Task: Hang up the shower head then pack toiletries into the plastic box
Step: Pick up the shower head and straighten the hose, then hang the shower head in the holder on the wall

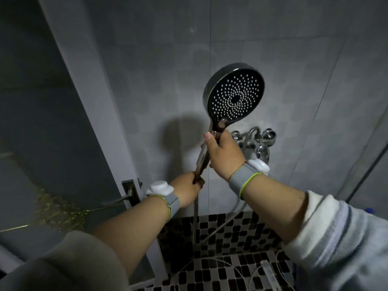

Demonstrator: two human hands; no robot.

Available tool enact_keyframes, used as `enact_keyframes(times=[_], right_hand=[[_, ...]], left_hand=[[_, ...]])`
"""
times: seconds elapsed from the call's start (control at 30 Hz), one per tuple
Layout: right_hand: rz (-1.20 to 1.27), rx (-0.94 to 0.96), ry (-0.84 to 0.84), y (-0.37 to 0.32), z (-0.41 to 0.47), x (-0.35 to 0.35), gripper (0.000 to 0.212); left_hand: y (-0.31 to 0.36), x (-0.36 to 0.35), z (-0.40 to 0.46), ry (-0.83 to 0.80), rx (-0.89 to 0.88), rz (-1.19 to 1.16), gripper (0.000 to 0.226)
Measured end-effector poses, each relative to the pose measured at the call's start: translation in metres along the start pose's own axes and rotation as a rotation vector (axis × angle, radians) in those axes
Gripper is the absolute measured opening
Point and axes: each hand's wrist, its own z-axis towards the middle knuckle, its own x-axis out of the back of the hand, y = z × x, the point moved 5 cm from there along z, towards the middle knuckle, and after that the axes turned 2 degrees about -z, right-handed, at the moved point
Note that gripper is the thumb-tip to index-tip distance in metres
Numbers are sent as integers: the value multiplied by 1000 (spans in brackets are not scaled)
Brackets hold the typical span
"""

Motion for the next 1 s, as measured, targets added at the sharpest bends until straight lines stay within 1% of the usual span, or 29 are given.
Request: enact_keyframes(times=[0.13,0.33,0.47,0.6,0.73,0.83,0.9,1.0], right_hand=[[-6,82,29,-33,18,16,35],[-68,195,10,-83,46,36,42],[-69,265,4,-107,60,49,33],[-47,314,8,-123,73,61,25],[-84,348,8,-138,89,77,37],[-123,403,-69,-151,103,90,41],[-210,464,-122,-158,111,97,40],[-360,544,-169,-161,118,106,31]], left_hand=[[20,16,7,42,-13,-134,24],[58,54,25,116,-62,-249,20],[81,76,29,174,-127,-320,20],[100,97,35,271,-206,-281,12],[122,114,39,295,-251,-240,18],[140,125,43,310,-265,-203,19],[151,134,48,314,-268,-178,19],[166,148,59,301,-280,-126,27]])
